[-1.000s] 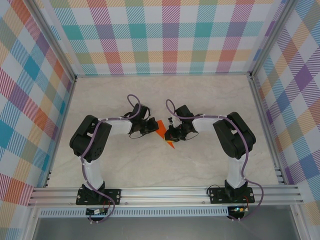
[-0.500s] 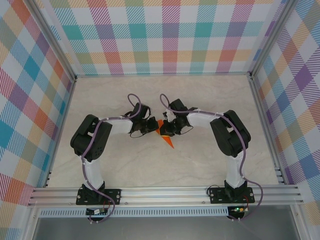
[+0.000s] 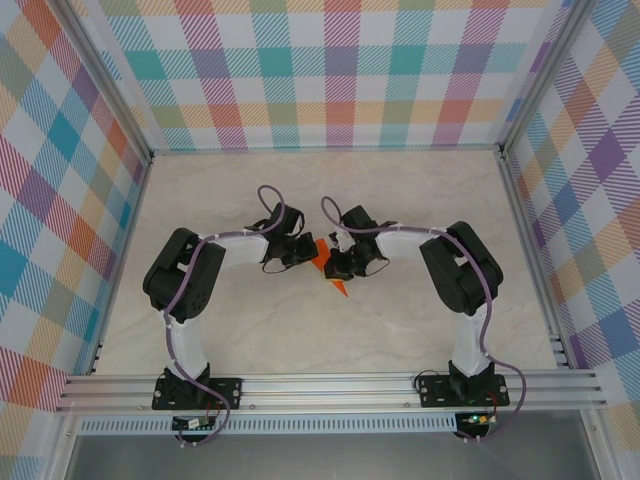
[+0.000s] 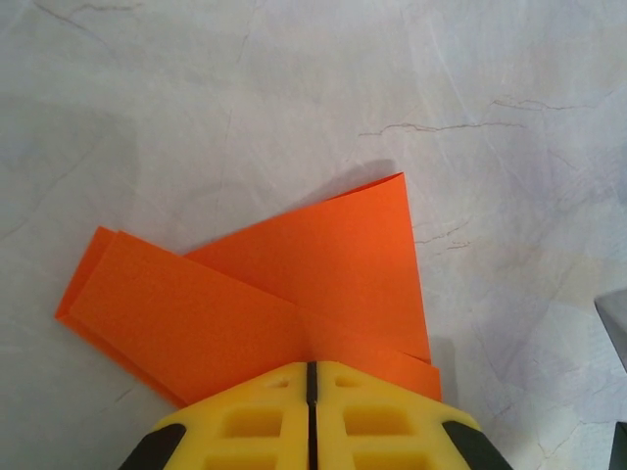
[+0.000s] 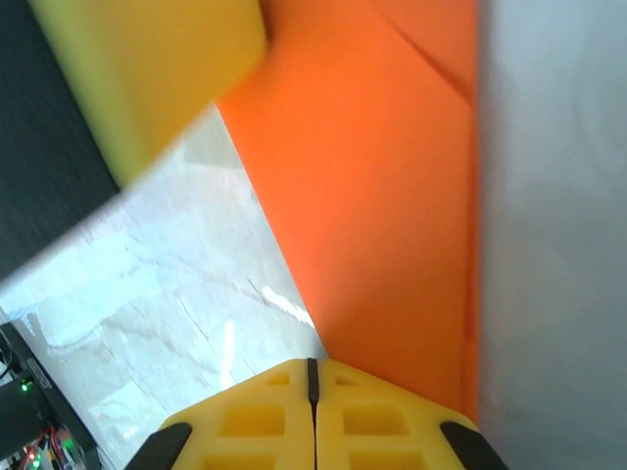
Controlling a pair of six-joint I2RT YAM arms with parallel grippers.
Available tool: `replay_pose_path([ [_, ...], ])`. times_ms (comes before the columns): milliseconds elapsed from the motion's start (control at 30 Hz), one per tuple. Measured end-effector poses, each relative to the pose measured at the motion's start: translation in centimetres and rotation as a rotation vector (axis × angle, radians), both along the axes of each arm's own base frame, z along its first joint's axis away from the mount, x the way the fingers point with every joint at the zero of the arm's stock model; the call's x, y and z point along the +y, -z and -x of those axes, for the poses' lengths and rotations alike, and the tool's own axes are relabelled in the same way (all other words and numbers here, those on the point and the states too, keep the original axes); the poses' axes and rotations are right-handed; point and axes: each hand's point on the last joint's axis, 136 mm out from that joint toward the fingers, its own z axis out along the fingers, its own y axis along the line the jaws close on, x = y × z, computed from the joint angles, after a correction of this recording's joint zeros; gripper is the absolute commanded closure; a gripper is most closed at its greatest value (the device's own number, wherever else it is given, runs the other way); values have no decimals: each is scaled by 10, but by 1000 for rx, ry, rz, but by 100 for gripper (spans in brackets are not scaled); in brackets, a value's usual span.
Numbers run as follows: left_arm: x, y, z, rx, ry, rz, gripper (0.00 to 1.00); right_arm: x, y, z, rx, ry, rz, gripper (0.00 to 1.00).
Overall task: Fold a paper plane with a square sheet of paper (pick it up from the middle)
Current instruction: Fold the wing for the fifth time at the center of the table.
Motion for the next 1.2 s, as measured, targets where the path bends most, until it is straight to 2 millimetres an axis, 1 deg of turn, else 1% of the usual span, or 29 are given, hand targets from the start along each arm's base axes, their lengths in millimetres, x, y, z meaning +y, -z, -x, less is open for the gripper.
replay_pose_path([
  [167, 0, 0, 0, 5, -2, -8, 92, -19, 0, 18, -1, 8, -19, 95],
  [267, 0, 0, 0, 10, -2, -14, 92, -26, 1, 25, -8, 16, -36, 95],
  [633, 0, 1, 0, 19, -2, -20, 93, -44, 1, 41, -14, 45, -47, 96],
  [833, -1, -1, -3, 20, -2, -24, 91, -58, -2, 52, 12, 60, 11, 94],
  [933, 0, -3, -5, 26, -3, -44, 87, -65, -15, 55, -7, 65, 46, 82],
  [967, 1, -4, -6, 29, -4, -56, 86, -67, -23, 52, -31, 69, 56, 76],
  [1033, 1, -7, -6, 37, -2, -80, 82, -70, -42, 43, -95, 79, 66, 61],
  [1100, 1, -13, -9, 32, -2, -101, 75, -73, -61, 30, -182, 103, 80, 48],
  [1200, -1, -26, -12, 13, -8, -135, 64, -86, -75, 17, -277, 157, 125, 31],
])
